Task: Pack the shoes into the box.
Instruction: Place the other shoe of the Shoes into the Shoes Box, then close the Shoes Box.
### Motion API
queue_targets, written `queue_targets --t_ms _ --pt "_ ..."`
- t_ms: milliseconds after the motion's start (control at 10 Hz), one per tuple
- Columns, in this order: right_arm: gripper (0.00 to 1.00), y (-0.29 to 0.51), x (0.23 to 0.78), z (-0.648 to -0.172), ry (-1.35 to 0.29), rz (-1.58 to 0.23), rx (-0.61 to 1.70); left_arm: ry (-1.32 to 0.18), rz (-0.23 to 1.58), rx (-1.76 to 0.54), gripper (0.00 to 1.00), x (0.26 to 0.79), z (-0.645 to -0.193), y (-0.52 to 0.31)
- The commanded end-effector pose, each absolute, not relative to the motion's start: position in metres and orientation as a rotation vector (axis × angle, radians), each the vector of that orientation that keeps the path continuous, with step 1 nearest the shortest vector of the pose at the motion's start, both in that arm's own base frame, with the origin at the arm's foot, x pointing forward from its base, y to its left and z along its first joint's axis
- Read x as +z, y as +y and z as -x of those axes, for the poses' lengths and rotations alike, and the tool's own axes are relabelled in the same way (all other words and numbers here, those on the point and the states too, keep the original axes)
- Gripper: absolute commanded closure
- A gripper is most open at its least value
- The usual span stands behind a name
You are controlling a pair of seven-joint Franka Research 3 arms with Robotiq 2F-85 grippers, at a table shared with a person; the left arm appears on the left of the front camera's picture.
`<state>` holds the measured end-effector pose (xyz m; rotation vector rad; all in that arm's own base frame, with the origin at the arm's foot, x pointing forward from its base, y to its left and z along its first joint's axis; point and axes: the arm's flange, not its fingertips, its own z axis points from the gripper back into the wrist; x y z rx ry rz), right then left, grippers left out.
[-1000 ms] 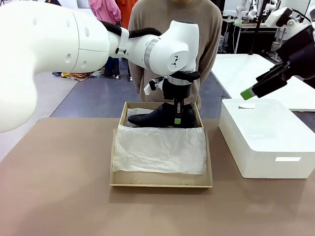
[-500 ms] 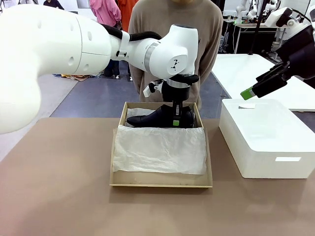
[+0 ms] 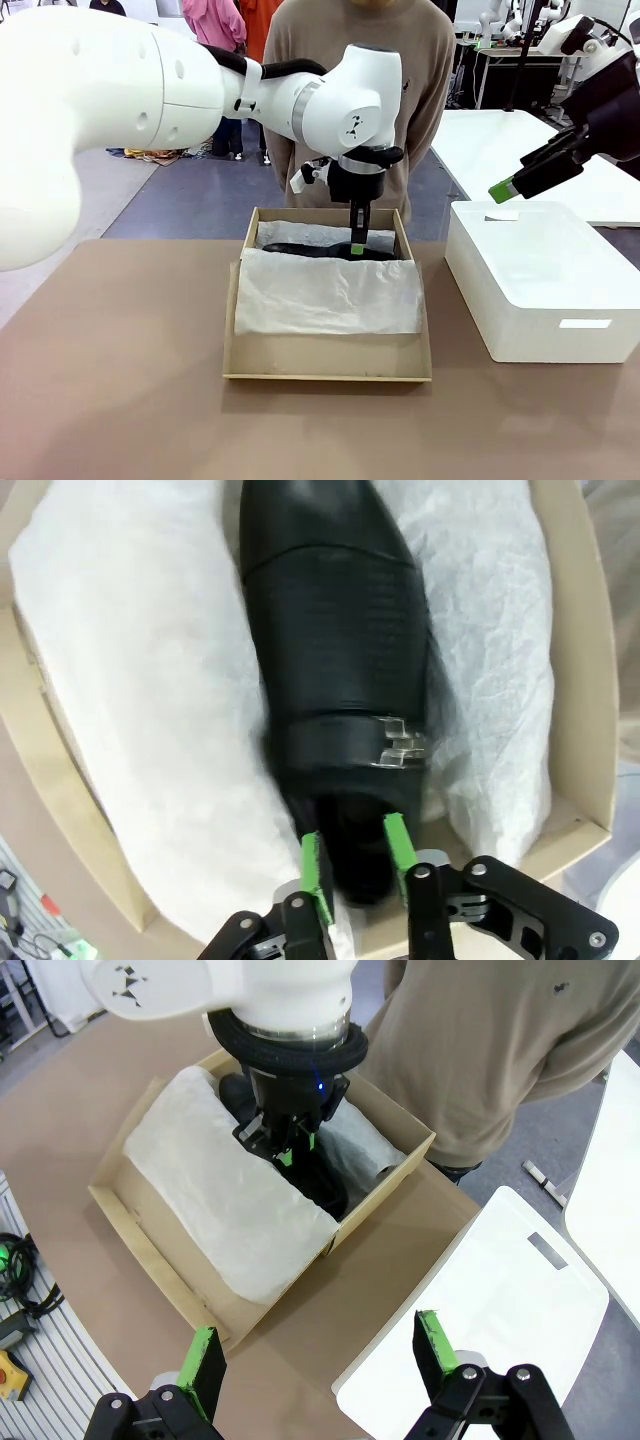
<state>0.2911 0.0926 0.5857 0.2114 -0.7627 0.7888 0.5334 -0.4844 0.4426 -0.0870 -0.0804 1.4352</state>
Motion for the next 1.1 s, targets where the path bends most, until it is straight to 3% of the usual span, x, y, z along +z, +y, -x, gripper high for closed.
queue_targets --t_ms 0,400,500,600,1000 --pt "0.00 0.093 0.586 -0.291 -0.764 -0.221 0.792 -0.122 0.058 1.486 0.00 0.469 -0.533 -0.481" --pt "0.00 0.093 0.586 -0.291 -0.764 -0.221 0.792 -0.041 0.058 1.526 0.00 0.487 -0.541 -0.462" --pt "0.00 0.093 0.586 -0.291 -0.764 -0.221 0.792 0.179 0.057 1.456 0.00 0.476 -0.555 -0.437" --pt "0.00 0.093 0.586 -0.291 -0.764 -0.221 0.792 -0.083 0.089 1.470 0.00 0.484 -0.538 -0.466" --pt "0.00 0.093 0.586 -0.291 -0.764 -0.221 0.792 -0.083 0.089 1.470 0.00 0.484 -0.538 -0.466"
